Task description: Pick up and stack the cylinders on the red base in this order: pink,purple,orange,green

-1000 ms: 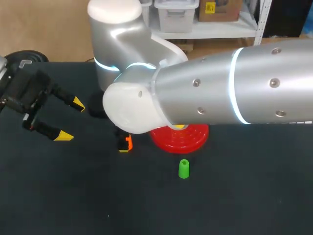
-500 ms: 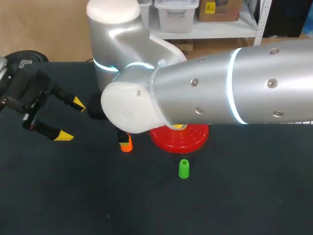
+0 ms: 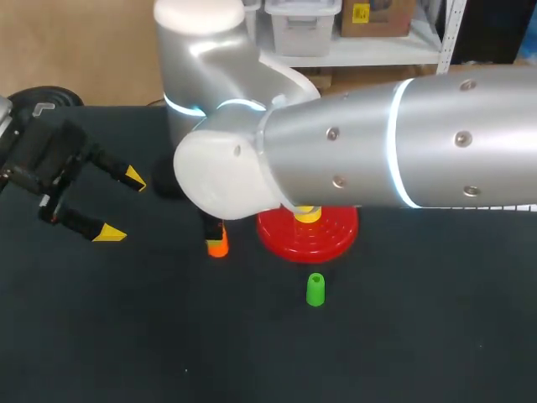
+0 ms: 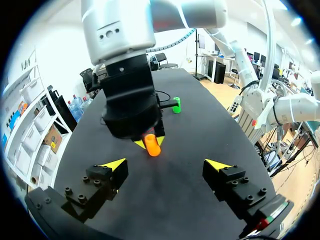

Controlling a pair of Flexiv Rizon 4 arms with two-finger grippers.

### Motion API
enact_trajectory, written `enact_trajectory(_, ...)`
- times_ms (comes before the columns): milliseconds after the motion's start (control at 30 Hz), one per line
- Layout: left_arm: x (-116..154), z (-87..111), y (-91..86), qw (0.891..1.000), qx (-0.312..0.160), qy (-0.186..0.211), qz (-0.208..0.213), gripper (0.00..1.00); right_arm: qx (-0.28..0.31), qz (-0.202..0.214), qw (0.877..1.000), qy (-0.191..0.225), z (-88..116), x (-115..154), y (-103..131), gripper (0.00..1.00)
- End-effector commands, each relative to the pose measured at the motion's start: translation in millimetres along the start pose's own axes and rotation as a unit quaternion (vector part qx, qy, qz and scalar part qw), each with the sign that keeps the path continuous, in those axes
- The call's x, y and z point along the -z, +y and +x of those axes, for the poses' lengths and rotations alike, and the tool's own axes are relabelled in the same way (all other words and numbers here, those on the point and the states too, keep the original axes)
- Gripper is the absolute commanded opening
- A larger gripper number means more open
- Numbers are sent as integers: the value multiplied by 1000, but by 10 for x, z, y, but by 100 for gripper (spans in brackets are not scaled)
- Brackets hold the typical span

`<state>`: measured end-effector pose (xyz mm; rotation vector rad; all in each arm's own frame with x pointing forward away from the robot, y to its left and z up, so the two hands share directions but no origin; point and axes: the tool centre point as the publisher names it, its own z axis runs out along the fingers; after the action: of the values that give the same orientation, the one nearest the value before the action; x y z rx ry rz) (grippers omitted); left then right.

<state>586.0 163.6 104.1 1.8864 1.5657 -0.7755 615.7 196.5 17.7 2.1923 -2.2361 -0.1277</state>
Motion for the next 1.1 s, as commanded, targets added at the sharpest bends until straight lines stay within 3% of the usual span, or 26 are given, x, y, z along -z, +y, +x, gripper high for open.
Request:
enact_trajectory(33, 0, 10, 0, 1000, -1, -1, 0, 100, -2, 22, 1000, -1, 70, 232, 79, 0)
enact_trajectory(300, 0, 10, 0, 1000, -1, -1, 0, 100, -15, 69, 998, -3, 155, 790, 64, 0)
enact_trajectory(700, 0, 10, 0, 1000, -1, -1, 0, 100, -19, 56, 998, -10, 311, 1731, -60, 0)
enact_trajectory(900, 0, 10, 0, 1000, -1, -1, 0, 100, -42, 60, 997, -5, 463, 2060, -81, 0)
enact_trajectory(1100, 0, 10, 0, 1000, -1, -1, 0, 100, -78, 57, 995, -13, 708, 2197, -152, 0)
